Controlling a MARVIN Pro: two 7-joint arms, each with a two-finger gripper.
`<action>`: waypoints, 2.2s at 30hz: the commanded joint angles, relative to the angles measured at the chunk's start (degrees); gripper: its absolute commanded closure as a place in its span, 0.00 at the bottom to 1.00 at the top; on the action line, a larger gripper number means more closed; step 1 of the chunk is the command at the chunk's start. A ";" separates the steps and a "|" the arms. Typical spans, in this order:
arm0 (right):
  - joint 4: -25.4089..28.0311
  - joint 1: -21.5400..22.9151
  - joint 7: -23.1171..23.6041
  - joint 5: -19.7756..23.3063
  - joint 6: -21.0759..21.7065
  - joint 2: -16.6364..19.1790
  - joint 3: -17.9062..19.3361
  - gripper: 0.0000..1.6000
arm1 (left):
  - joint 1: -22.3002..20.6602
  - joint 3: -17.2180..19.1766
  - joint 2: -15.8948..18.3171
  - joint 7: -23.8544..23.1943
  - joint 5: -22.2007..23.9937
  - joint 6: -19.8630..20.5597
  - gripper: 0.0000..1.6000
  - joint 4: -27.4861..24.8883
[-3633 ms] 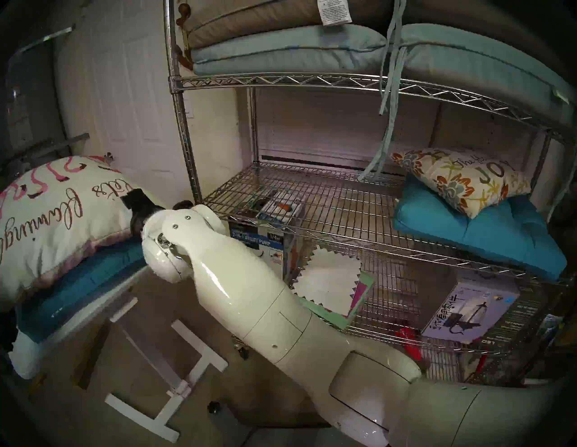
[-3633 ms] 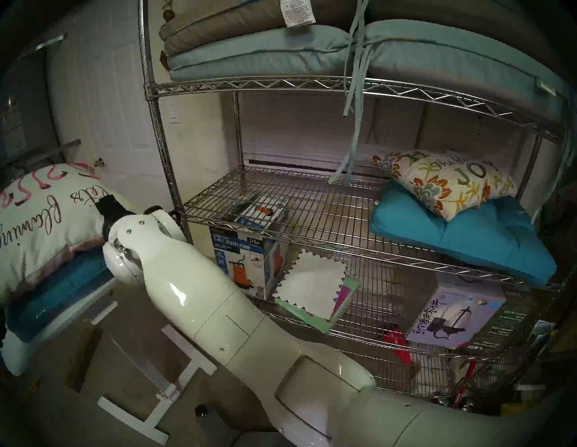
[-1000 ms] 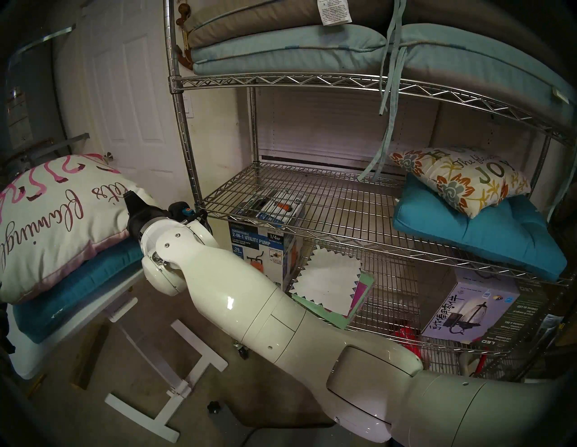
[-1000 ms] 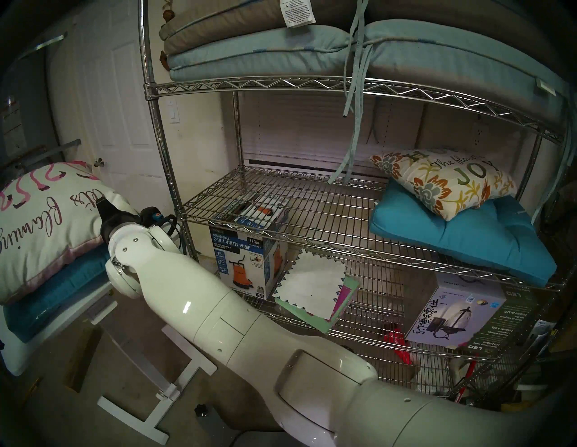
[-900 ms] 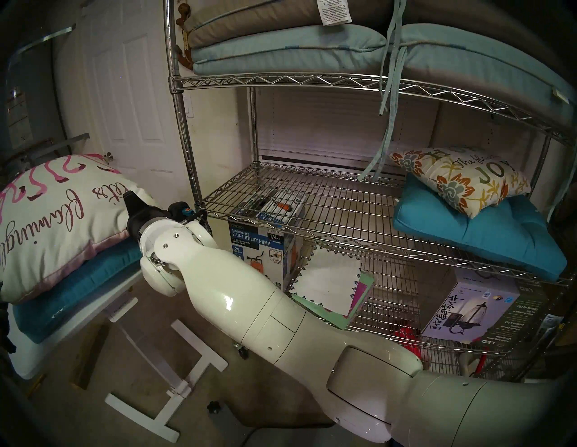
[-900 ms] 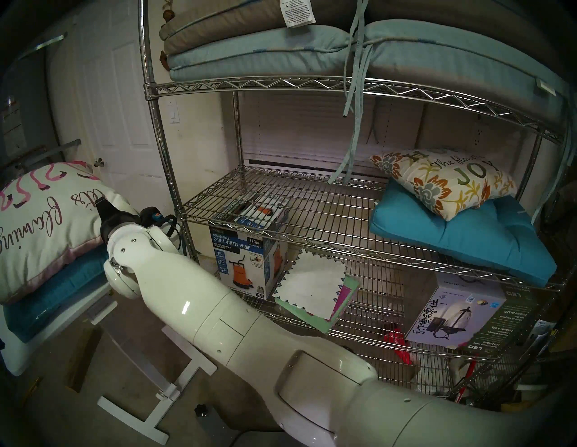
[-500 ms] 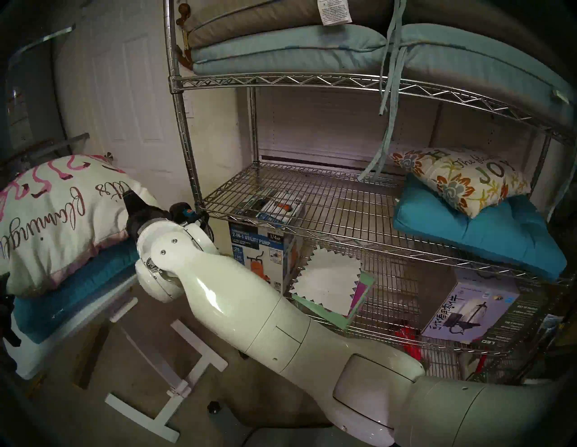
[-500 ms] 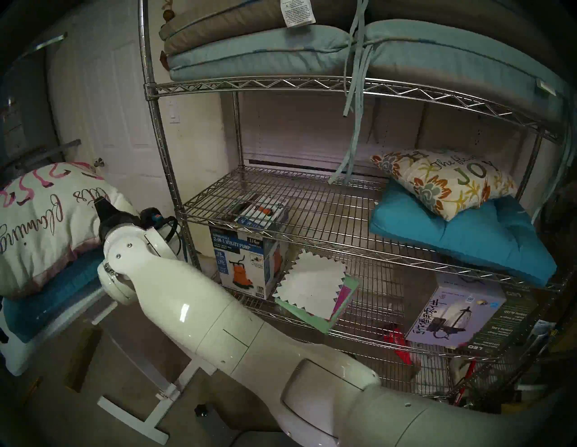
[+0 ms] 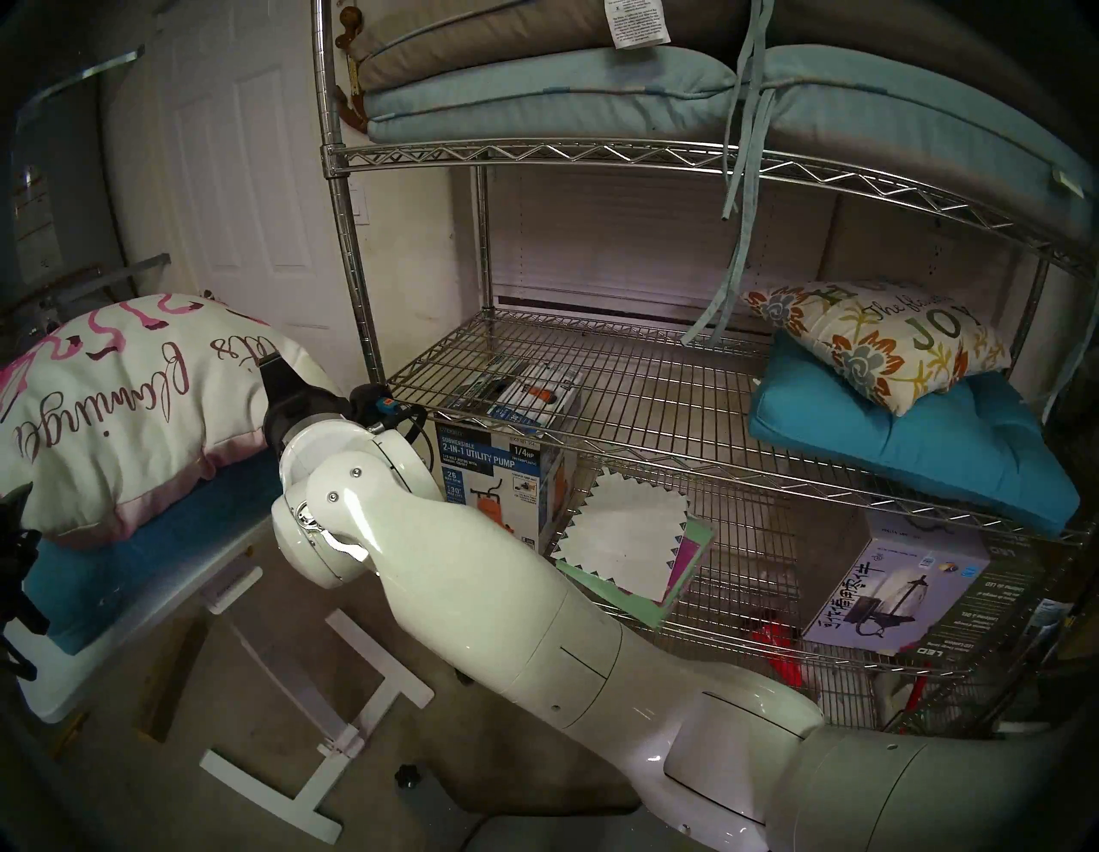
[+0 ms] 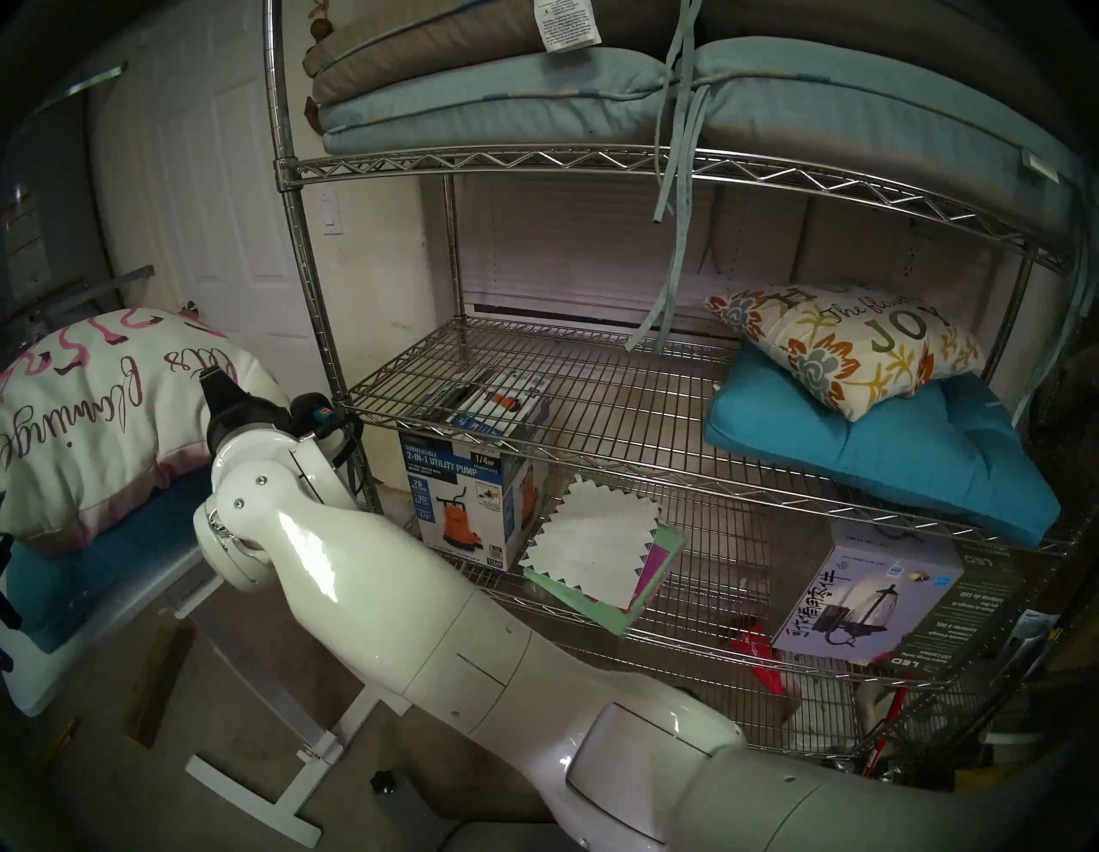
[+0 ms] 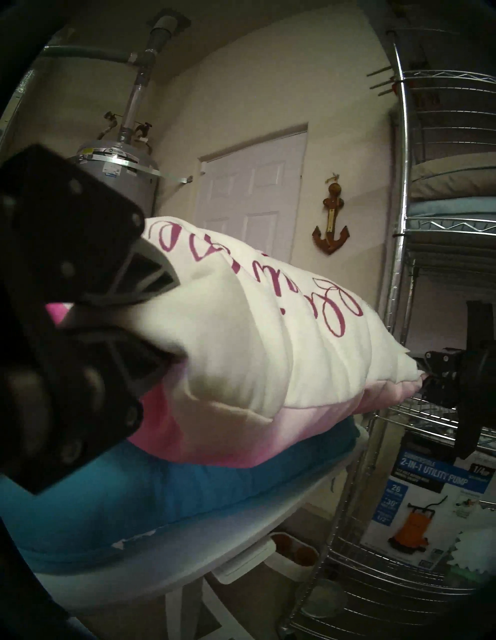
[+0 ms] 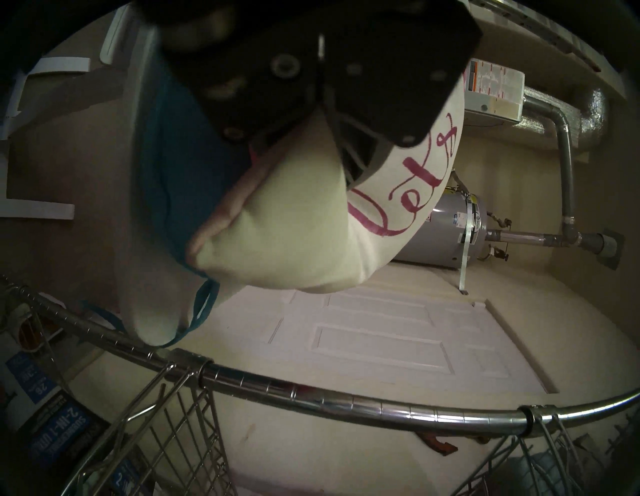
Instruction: Put cushion on the shelf
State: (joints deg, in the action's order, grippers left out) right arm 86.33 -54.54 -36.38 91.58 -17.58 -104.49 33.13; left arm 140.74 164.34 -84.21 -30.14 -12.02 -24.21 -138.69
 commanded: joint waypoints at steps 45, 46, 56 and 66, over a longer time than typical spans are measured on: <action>30.53 -1.52 -15.83 -10.57 -9.65 9.29 -1.33 1.00 | -2.08 0.66 12.45 -8.37 23.99 -5.11 1.00 -1.31; 30.98 -1.45 -16.18 -10.75 -9.79 9.58 -1.36 1.00 | -2.16 0.66 12.56 -8.58 24.38 -5.12 1.00 -1.31; 36.47 0.64 -20.07 -11.49 -10.47 12.58 -1.97 1.00 | -2.65 0.66 13.10 -10.75 27.29 -5.11 1.00 -1.31; 39.91 1.12 -24.23 -11.97 -10.87 16.26 -1.32 1.00 | -2.96 0.66 13.91 -13.12 29.91 -5.54 1.00 -1.31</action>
State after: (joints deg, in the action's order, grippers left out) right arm 121.05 -55.23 -59.92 80.02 -28.54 -89.33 31.64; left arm 137.89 165.06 -72.36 -42.65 15.33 -29.06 -138.58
